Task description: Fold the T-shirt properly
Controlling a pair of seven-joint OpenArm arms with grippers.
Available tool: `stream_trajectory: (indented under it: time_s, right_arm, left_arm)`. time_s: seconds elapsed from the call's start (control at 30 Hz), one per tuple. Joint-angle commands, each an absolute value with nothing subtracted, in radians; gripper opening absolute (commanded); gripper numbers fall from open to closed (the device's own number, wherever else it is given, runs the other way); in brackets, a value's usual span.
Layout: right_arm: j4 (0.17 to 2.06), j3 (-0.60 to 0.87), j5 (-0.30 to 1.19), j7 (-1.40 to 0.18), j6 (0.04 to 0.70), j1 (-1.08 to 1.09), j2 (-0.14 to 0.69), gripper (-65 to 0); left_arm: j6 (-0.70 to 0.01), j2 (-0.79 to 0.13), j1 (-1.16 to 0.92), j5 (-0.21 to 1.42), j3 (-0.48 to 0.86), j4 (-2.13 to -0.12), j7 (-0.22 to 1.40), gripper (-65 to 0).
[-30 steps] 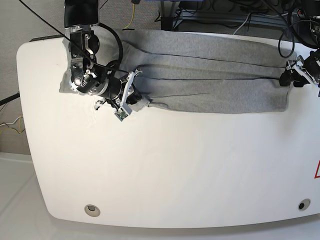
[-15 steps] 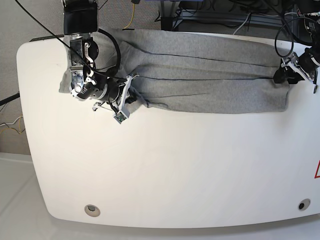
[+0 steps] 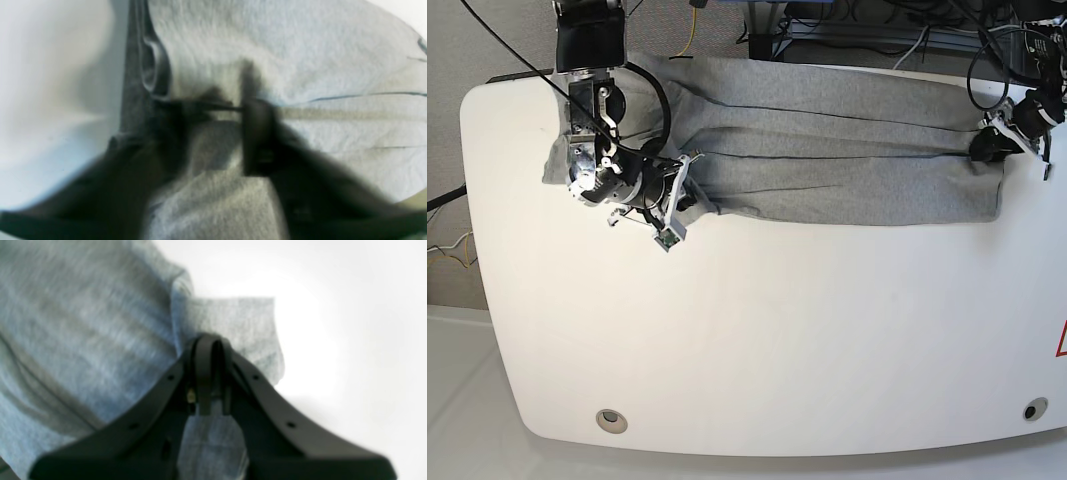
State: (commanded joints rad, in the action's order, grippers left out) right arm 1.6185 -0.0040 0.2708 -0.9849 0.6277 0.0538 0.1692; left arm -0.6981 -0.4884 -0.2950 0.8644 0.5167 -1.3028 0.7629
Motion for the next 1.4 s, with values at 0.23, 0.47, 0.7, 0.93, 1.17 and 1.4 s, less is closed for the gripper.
stream_trajectory:
  time_s: [0.23,0.47,0.7,0.93,1.17,1.4]
  right_arm:
    - [1.655,0.016,0.284,-0.976,0.664,0.025,0.172,-58.8]
    - [1.655,0.006,0.281,-0.941,0.68,-0.01,0.178,-60.2]
    - [1.648,-0.001,0.279,-0.932,0.673,-0.022,0.183,-61.1]
    - [1.643,0.009,0.276,-0.978,0.677,0.004,0.181,-61.7]
    - [1.707,0.017,0.245,-0.958,0.674,-0.013,0.177,-61.9]
    - [1.771,0.026,0.239,-0.958,0.672,-0.021,0.178,-62.3]
  left_arm:
    - [-0.698,-0.521,-0.317,0.856,0.543,-1.311,0.777,-33.0]
    - [-0.698,-0.532,-0.31,0.861,0.595,-1.305,0.754,-24.1]
    - [-0.698,-0.534,-0.31,0.858,0.604,-1.304,0.748,-24.6]
    - [-0.698,-0.524,-0.324,0.817,0.551,-1.276,0.724,-26.9]
    - [-0.698,-0.526,-0.322,0.83,0.564,-1.323,0.744,-38.3]
    - [-0.698,-0.527,-0.321,0.842,0.596,-1.42,0.81,-47.9]
